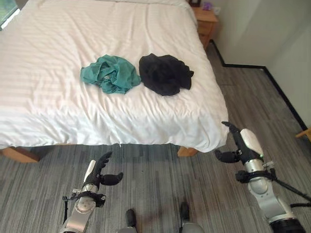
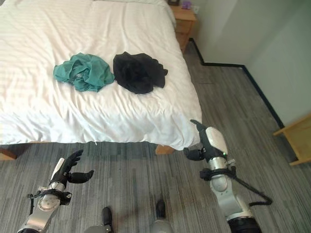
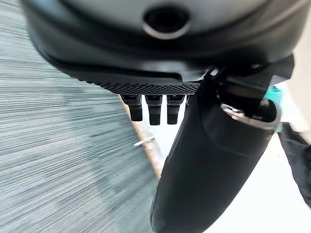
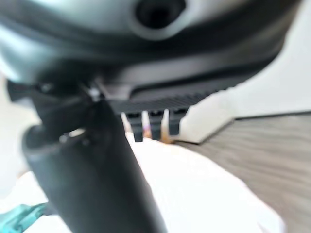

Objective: Pick up bed clothes into laundry basket.

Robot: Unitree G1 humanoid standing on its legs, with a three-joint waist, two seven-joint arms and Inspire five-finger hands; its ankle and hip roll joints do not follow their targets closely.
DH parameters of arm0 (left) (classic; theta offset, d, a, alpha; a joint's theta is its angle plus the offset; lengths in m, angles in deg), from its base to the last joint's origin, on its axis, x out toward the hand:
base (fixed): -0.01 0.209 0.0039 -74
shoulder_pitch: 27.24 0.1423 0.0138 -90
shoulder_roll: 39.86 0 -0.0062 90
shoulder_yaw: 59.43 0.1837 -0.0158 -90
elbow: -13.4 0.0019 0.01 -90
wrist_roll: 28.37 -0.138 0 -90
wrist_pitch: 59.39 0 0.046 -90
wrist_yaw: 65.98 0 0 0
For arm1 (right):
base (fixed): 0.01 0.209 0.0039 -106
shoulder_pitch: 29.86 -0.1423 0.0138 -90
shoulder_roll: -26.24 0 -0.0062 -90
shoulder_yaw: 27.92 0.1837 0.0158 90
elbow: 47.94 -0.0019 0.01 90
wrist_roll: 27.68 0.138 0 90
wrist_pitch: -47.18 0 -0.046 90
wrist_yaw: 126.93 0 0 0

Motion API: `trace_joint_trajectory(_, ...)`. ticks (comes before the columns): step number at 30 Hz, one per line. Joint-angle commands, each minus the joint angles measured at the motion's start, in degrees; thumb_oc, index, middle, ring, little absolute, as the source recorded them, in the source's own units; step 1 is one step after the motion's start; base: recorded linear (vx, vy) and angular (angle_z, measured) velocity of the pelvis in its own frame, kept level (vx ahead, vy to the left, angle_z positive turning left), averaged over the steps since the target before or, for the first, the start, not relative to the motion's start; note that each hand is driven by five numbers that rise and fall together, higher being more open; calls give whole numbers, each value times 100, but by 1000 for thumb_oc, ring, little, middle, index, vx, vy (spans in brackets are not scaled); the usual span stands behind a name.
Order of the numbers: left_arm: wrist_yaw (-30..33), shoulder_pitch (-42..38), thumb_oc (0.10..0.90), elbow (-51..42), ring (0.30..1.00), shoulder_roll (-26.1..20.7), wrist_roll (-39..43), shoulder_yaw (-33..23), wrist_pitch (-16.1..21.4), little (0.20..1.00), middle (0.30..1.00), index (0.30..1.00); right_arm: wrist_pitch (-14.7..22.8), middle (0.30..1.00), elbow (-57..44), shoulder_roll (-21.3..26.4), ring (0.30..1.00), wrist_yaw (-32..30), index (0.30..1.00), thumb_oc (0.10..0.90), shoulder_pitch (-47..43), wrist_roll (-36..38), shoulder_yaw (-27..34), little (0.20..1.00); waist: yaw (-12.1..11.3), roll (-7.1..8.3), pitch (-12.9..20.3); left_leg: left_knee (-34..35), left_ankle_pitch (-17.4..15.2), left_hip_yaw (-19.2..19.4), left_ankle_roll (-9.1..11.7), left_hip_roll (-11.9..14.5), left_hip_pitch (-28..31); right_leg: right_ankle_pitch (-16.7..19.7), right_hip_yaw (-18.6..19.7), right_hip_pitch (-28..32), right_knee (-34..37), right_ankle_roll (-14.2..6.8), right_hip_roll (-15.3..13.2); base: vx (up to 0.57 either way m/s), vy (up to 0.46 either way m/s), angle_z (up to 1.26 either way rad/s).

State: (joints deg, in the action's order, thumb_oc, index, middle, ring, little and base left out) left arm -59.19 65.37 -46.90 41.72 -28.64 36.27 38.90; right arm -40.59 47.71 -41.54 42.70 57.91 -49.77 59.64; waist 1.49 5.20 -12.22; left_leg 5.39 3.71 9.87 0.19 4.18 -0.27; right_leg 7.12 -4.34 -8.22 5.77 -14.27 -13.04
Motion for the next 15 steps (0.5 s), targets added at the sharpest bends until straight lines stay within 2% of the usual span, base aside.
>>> trace_joint_trajectory(1,-37,-341,800,-361,900,-132,-135,21,368,900,900,900,150,900,-437,718,900,-298,900,800,-834,-222,656,900,-69,-36,386,-39,-404,-345,562,109,454,1025,-95,-588,-132,-57,101,283,-159,121)
trace_joint_trajectory(2,-53,-434,800,-331,900,-79,-132,144,366,900,900,900,114,900,-538,911,900,-374,900,800,-852,-277,791,900,-37,-4,371,-39,-492,-486,636,163,578,1243,-176,-623,-115,-73,20,240,-201,105)
trace_joint_trajectory(4,-68,-465,800,-331,900,-60,-154,195,360,900,900,900,92,900,-579,952,900,-380,900,800,-830,-303,851,900,-5,-21,372,-39,-521,-550,681,222,628,1293,-310,-609,-125,-73,-35,218,-194,77)
trace_joint_trajectory(5,-65,-491,800,-314,900,-45,-172,235,366,900,900,900,93,900,-608,1000,900,-379,900,800,-797,-294,889,900,-5,40,431,-39,-604,-565,744,230,738,1356,-494,-454,-113,-73,-174,216,-186,55)
trace_joint_trajectory(6,-53,-462,800,-307,900,-55,-198,211,358,900,900,900,108,900,-634,1004,900,-361,900,800,-810,-267,864,900,-21,54,488,-39,-677,-531,784,279,845,1242,-588,-331,-83,-73,-200,409,-339,48)
trace_joint_trajectory(7,-12,-316,800,-357,900,-8,-158,137,339,900,900,900,144,900,-696,936,900,-288,900,800,-823,-217,777,900,-5,19,552,-39,-618,-501,818,375,1066,1204,-579,-183,-149,-62,-131,358,-245,25)
trace_joint_trajectory(8,5,-201,800,-438,900,26,-101,69,337,900,900,900,163,900,-754,941,900,-233,900,800,-824,-247,731,900,-30,-64,547,-125,-417,-469,857,457,1183,1072,-594,-51,-171,8,-62,279,-182,2)
trace_joint_trajectory(9,2,-179,800,-457,900,30,-100,61,330,900,900,900,160,900,-761,944,900,-228,900,800,-821,-249,723,900,-25,-80,532,-103,-407,-466,870,476,1222,1059,-600,-22,-174,15,-43,152,-107,-8)
trace_joint_trajectory(10,-6,-96,800,-545,900,75,-36,2,331,900,900,900,194,900,-792,975,900,-183,900,800,-831,-253,704,900,-58,-161,475,-684,-182,-503,1011,584,1096,884,-665,167,-191,157,23,94,-102,-7)
trace_joint_trajectory(11,-39,-47,800,-635,900,121,15,1,315,900,900,900,165,900,-817,986,900,-130,900,800,-814,-247,719,900,-84,-190,423,-1173,-4,-557,1100,653,879,732,-740,356,-187,268,38,136,-193,-5)
trace_joint_trajectory(12,-29,-80,800,-690,900,133,36,-14,316,900,900,900,175,900,-805,1018,900,-132,900,800,-817,-214,742,900,-148,-201,300,-1946,287,-677,1277,691,538,621,-793,527,-187,383,54,93,-265,0)
trace_joint_trajectory(13,-24,-80,800,-770,900,161,95,-38,311,900,900,900,205,900,-753,1029,900,-141,900,800,-805,-59,801,900,-168,-74,174,-2684,631,-703,1310,648,-4,474,-879,686,-159,555,4,59,-242,5)
trace_joint_trajectory(14,-23,-86,800,-773,900,155,96,-36,308,900,900,900,211,900,-744,1028,900,-144,900,800,-810,-53,804,900,-141,-78,184,-2777,599,-743,1307,651,-84,467,-908,669,-167,558,4,148,-241,7)
trace_joint_trajectory(15,-43,-108,800,-858,900,162,152,-35,308,900,900,900,172,900,-625,1077,900,-170,900,800,-767,-15,861,900,-172,-54,159,-2591,496,-543,1172,654,-453,341,-910,809,-126,563,26,208,-53,7)
